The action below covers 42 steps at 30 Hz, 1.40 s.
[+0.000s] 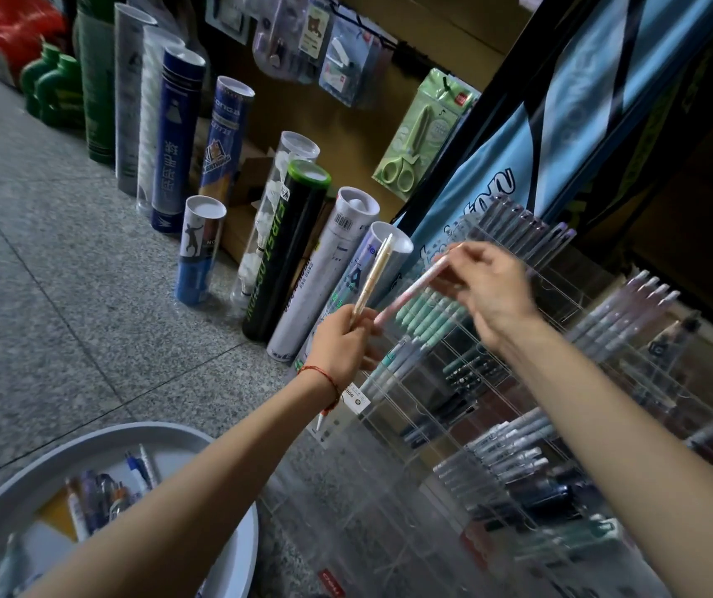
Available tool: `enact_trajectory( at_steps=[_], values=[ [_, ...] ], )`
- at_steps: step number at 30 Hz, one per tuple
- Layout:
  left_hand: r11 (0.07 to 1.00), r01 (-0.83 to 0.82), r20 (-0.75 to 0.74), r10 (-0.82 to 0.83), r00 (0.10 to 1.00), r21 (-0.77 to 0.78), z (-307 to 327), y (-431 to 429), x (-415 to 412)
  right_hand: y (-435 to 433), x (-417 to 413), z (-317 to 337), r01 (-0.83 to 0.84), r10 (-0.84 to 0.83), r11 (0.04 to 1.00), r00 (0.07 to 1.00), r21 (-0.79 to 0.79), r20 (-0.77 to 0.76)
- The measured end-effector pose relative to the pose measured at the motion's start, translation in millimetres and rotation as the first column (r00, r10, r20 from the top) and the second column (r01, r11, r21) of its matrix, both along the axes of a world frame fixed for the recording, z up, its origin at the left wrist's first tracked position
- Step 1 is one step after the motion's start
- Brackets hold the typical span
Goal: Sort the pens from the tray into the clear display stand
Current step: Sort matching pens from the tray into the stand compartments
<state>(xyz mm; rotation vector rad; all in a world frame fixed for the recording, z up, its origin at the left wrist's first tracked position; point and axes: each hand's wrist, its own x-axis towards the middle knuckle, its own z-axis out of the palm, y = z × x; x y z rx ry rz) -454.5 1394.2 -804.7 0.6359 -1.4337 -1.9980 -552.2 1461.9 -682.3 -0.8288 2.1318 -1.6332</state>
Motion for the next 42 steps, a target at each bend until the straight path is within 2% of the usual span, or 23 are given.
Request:
enact_trajectory(
  at_steps=[2, 3, 4, 6, 9, 11, 15, 19, 21, 22, 23, 25, 27, 29, 33, 36, 38, 40, 42],
  values=[
    [0.999, -0.043, 0.047, 0.044, 0.998, -0.022, -4.1, 0.1, 1.5, 3.0, -0.8, 4.6, 0.009, -0.015, 1.000, 0.944, -0.019, -0.328],
    [0.998, -0.052, 0.059, 0.054, 0.997, -0.041, -5.5, 0.1, 1.3, 4.0, 0.8, -1.4, -0.015, 0.038, 0.998, 0.885, 0.053, -0.464],
    [0.997, -0.057, 0.064, 0.061, 0.996, -0.055, -6.2, 0.3, 0.6, 4.7, 1.2, -13.0, -0.026, 0.105, 0.988, 0.840, 0.154, -0.533],
    [0.997, -0.051, 0.077, 0.056, 0.995, -0.066, -5.6, 1.0, -2.4, 6.5, -3.7, -39.0, 0.009, 0.149, 0.957, 0.840, 0.288, -0.522],
    [0.998, -0.013, 0.121, 0.020, 0.992, -0.062, -6.0, 2.1, -5.5, 7.3, -12.5, -61.5, 0.064, 0.051, 0.955, 0.926, 0.289, -0.374],
    [0.998, -0.008, 0.160, 0.017, 0.987, -0.057, -9.8, 2.4, -5.0, 6.1, -15.5, -68.8, 0.047, 0.055, 0.950, 0.948, 0.310, -0.313],
    [0.996, -0.013, 0.183, 0.029, 0.983, -0.088, -17.0, 1.6, -3.7, 3.2, -14.9, -79.8, 0.046, 0.127, 0.907, 0.918, 0.419, -0.375],
    [0.996, -0.027, 0.139, 0.038, 0.990, -0.080, -16.5, -0.2, -5.0, -2.3, -12.9, -81.7, 0.079, 0.233, 0.805, 0.870, 0.588, -0.435],
    [0.998, -0.055, 0.080, 0.054, 0.995, 0.006, -14.7, -1.7, -6.9, -4.8, -11.6, -80.1, 0.114, 0.292, 0.736, 0.835, 0.667, -0.465],
    [0.992, -0.051, 0.029, 0.048, 0.998, 0.118, -13.4, -3.3, -7.9, -5.4, -9.7, -76.8, 0.133, 0.322, 0.707, 0.814, 0.694, -0.483],
    [0.968, -0.016, -0.035, 0.026, 0.999, 0.252, -10.9, -5.0, -8.9, -6.0, -7.8, -71.9, 0.143, 0.342, 0.706, 0.789, 0.693, -0.511],
    [0.890, 0.115, -0.181, -0.038, 0.983, 0.441, -5.3, -8.4, -9.2, -8.5, -5.1, -59.2, 0.102, 0.346, 0.774, 0.758, 0.625, -0.552],
    [0.842, 0.240, -0.278, -0.112, 0.954, 0.483, 0.2, -9.5, -6.9, -12.0, 1.5, -46.5, -0.055, 0.370, 0.825, 0.804, 0.562, -0.465],
    [0.832, 0.308, -0.320, -0.168, 0.932, 0.461, 5.7, -7.7, -4.5, -13.6, 9.4, -40.4, -0.247, 0.441, 0.802, 0.859, 0.544, -0.260],
    [0.834, 0.363, -0.303, -0.249, 0.920, 0.415, 10.2, -5.4, -2.9, -12.4, 13.3, -38.9, -0.357, 0.449, 0.793, 0.890, 0.494, -0.077],
    [0.850, 0.394, -0.291, -0.302, 0.908, 0.348, 7.3, -7.5, -2.0, -10.2, 14.9, -36.6, -0.360, 0.415, 0.811, 0.909, 0.461, -0.021],
    [0.881, 0.385, -0.242, -0.324, 0.915, 0.275, 2.3, -7.6, -3.2, -10.3, 10.8, -28.4, -0.276, 0.324, 0.859, 0.945, 0.431, -0.039],
    [0.930, 0.306, -0.139, -0.282, 0.949, 0.203, -2.8, -7.2, -4.3, -11.4, 3.5, -17.3, -0.197, 0.216, 0.922, 0.976, 0.333, -0.020],
    [0.973, 0.203, -0.048, -0.198, 0.979, 0.113, -3.9, -5.0, -4.6, -12.1, 0.8, -11.9, -0.188, 0.183, 0.951, 0.982, 0.244, 0.043]
  ],
)
